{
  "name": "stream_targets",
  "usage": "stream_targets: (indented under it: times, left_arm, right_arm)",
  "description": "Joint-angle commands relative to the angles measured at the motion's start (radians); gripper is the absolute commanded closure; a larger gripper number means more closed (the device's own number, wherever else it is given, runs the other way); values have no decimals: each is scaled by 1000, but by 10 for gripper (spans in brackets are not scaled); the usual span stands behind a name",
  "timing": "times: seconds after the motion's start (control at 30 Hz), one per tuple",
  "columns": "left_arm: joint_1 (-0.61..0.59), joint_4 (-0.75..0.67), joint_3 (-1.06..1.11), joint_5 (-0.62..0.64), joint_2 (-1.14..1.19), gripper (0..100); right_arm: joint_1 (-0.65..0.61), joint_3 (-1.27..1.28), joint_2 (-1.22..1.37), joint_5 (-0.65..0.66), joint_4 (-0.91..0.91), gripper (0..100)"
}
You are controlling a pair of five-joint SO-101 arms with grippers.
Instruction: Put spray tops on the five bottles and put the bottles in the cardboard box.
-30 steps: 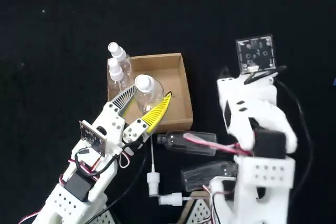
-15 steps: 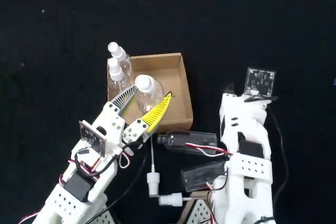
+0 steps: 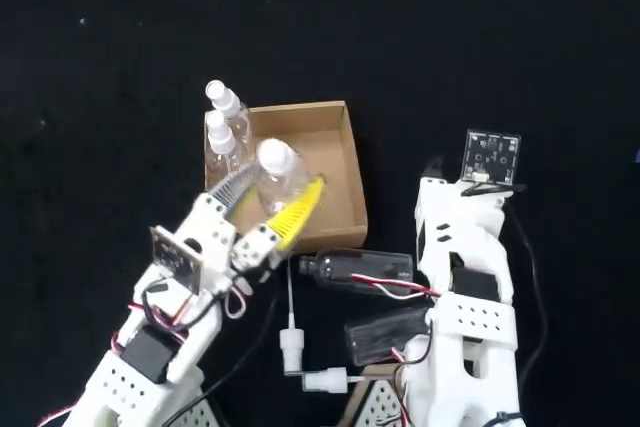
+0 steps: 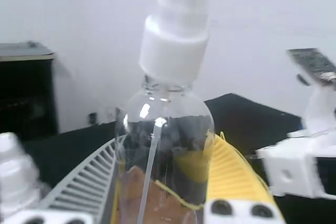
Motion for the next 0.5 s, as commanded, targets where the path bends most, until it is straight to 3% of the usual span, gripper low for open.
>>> stream_targets:
  times: [0.0, 0.17, 0.47]
  left_arm:
    - [-150, 72, 15, 6, -18, 970]
    - [-289, 144, 15, 2, -18, 970]
    - [-460, 152, 15, 6, -18, 968]
  right_arm:
    - [-20, -4, 12, -5, -26, 914]
    - [-20, -4, 12, -5, -26, 913]
    - [-20, 2, 12, -5, -26, 913]
